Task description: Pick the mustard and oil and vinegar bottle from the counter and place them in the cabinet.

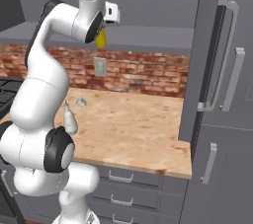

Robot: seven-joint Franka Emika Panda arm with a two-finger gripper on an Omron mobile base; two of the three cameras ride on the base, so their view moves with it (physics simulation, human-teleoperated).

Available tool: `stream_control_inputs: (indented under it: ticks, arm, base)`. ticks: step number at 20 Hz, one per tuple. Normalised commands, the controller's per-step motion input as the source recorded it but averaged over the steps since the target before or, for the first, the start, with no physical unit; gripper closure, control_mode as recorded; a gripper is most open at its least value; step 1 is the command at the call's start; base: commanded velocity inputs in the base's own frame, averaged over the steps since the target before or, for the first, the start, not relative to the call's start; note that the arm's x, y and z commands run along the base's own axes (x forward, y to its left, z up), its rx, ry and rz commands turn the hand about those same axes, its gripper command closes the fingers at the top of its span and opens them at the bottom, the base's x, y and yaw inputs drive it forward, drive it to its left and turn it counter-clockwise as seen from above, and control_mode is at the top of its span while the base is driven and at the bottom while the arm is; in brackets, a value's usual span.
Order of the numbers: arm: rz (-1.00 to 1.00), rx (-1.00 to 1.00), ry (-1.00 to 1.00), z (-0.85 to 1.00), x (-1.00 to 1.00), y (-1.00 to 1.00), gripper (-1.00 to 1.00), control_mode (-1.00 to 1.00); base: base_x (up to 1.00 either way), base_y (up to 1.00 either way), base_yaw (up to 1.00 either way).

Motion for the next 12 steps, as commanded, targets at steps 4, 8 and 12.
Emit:
stream_control_inputs:
  ticks: [4,8,12]
  arm:
    - [-0.02,0.0,-0.08,0.19,0.12,-0.02,1.0,-1.0]
    - [0.0,0.02,-0.02,0.0,0.27,0.0,1.0,-1.0]
    - [0.0,0.08,0.0,-0.04,0.31,-0.04,1.0,-1.0]
  base:
    - [0.0,0.0,0.0]
    - [0.0,0.0,0.0]
    - [0.0,0.0,0.0]
